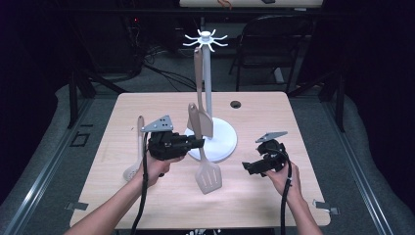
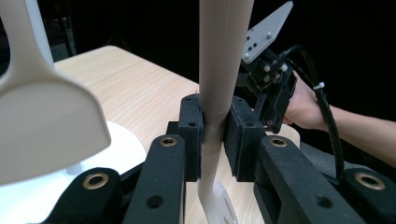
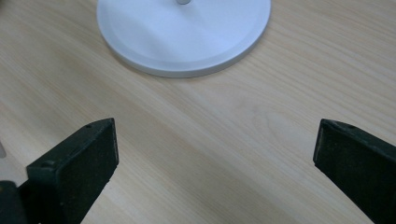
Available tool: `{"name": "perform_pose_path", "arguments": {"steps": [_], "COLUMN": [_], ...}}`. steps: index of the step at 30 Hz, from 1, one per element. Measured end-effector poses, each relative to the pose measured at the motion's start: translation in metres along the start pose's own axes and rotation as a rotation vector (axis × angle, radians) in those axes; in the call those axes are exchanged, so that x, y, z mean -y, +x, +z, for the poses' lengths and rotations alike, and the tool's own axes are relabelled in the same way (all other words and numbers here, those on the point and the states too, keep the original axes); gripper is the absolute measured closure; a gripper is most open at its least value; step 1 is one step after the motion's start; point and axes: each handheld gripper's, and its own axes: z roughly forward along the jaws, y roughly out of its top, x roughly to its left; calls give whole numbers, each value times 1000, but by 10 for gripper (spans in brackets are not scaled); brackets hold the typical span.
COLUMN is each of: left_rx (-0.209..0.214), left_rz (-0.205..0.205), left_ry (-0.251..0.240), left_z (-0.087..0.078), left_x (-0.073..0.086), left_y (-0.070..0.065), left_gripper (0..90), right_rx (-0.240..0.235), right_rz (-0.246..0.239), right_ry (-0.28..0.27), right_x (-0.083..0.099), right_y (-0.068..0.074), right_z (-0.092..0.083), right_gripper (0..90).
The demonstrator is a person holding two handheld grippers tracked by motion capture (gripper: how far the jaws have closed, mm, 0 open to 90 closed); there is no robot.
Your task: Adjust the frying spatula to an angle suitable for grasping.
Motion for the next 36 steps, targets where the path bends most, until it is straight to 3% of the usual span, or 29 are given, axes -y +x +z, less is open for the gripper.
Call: {"name": "perform_pose_path", "arguments": {"steps": [13, 14, 30, 36], "left_rx": [-6, -6, -18, -27], "left_rz": [53, 61, 108, 103], "left_ry": [13, 18, 36, 35], "left_z": [15, 17, 35, 37], "left_x": [-27, -30, -62, -70], "left_y": [-1, -1, -2, 3], "left_gripper": [778, 778, 778, 778], "right_rx": [34, 47, 44, 41], "right_rz": [1, -14, 0, 3], "right_ry": [-5, 15, 4, 3], "right_x": [0, -1, 0, -1], "right_y": [-6, -8, -8, -8], "right_z": [-3, -4, 0, 0], "right_gripper": [0, 0, 3, 3]}}
